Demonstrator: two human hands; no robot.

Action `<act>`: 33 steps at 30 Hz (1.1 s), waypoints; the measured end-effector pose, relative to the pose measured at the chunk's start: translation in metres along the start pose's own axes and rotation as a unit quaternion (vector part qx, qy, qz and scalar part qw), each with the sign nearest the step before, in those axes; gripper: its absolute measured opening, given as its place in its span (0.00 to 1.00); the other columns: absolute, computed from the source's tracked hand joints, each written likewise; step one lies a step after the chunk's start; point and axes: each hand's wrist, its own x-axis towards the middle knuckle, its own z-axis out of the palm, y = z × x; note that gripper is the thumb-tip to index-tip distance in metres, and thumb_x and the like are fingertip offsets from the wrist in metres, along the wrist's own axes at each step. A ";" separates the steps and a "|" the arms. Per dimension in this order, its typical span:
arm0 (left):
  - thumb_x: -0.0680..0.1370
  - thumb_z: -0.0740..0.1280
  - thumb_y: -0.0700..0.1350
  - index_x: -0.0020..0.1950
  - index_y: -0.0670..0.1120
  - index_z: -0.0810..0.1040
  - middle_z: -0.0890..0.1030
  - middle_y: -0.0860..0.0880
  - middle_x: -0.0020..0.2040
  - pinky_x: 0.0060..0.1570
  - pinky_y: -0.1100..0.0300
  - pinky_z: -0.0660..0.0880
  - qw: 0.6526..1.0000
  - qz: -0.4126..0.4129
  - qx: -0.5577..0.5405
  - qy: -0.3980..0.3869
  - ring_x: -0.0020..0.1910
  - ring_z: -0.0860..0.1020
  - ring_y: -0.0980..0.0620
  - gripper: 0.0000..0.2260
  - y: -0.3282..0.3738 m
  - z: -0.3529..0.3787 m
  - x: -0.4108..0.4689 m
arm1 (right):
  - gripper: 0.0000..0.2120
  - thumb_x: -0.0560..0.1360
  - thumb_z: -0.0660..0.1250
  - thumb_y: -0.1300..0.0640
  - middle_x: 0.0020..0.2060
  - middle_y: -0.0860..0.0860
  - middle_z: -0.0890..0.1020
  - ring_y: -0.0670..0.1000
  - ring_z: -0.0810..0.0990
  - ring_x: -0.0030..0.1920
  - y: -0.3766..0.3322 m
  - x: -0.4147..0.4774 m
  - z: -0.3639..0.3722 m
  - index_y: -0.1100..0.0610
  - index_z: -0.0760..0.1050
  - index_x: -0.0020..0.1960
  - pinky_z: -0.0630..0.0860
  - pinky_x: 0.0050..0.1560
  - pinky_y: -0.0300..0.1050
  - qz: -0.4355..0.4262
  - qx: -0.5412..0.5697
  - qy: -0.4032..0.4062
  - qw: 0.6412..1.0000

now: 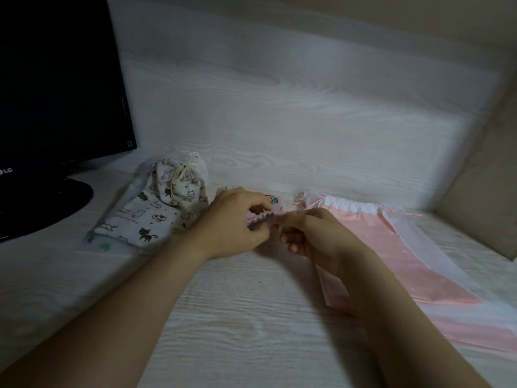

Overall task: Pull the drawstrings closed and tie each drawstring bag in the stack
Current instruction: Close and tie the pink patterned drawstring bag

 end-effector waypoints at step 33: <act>0.80 0.75 0.46 0.51 0.68 0.83 0.83 0.67 0.50 0.69 0.38 0.70 0.993 -0.056 -0.091 -0.051 0.54 0.79 0.65 0.13 -0.016 0.007 0.006 | 0.08 0.77 0.73 0.62 0.32 0.54 0.77 0.50 0.72 0.36 0.007 0.005 -0.002 0.68 0.84 0.45 0.72 0.38 0.42 -0.039 -0.072 0.003 0.997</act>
